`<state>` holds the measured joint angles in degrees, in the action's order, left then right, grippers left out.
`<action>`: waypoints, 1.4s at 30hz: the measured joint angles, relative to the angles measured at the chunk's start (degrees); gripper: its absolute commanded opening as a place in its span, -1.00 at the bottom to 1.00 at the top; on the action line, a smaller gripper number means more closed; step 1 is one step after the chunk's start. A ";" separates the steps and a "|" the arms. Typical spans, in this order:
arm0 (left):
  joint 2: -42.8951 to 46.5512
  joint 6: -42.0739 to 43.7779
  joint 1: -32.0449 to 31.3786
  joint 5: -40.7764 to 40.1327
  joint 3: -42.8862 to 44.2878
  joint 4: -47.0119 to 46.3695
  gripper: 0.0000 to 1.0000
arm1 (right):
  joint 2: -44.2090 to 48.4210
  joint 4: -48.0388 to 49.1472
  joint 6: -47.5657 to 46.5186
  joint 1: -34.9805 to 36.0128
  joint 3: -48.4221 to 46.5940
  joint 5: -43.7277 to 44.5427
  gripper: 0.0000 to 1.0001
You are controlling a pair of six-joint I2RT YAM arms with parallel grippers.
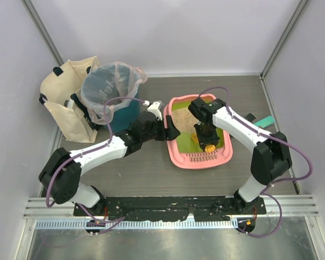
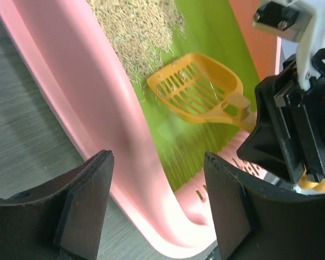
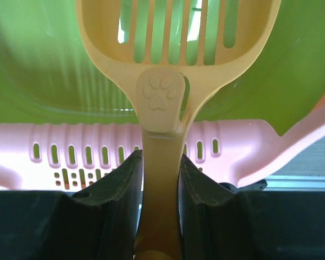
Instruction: Clean the litter box
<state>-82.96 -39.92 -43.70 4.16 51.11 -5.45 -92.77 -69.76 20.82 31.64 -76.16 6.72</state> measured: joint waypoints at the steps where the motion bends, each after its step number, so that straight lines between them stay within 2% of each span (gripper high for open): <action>1: -0.35 0.33 -0.17 -1.07 0.48 0.31 0.43 | -0.70 -0.15 -0.35 -0.20 -0.28 -0.31 -0.98; 9: -3.54 4.13 -0.48 -8.04 4.46 4.15 0.43 | -3.93 -0.07 -3.48 -3.98 -3.63 -4.00 -0.97; 15: -7.10 6.16 -0.68 -10.10 7.30 6.12 0.41 | -6.14 0.00 -5.14 -6.34 -5.38 -6.49 -0.97; 22: -9.62 8.57 -1.36 -10.99 9.99 7.10 0.25 | -9.84 -0.15 -6.49 -6.62 -6.82 -7.69 -0.98; 26: -10.12 9.33 -1.62 -11.23 10.84 7.10 0.04 | -11.85 0.20 -7.17 -6.62 -8.50 -7.74 -0.97; 29: -10.27 9.55 -1.68 -11.30 10.84 7.08 -0.05 | -13.05 0.52 -7.21 -6.64 -9.66 -7.72 -0.98; 42: -10.93 9.51 -1.84 -12.00 11.67 7.04 -0.17 | -18.86 2.64 -7.61 -6.75 -12.33 -7.91 -0.98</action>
<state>-93.89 -30.41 -45.54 -7.84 62.78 1.58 -111.63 -67.11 13.21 24.88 -88.49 -1.19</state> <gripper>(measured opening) 0.459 0.354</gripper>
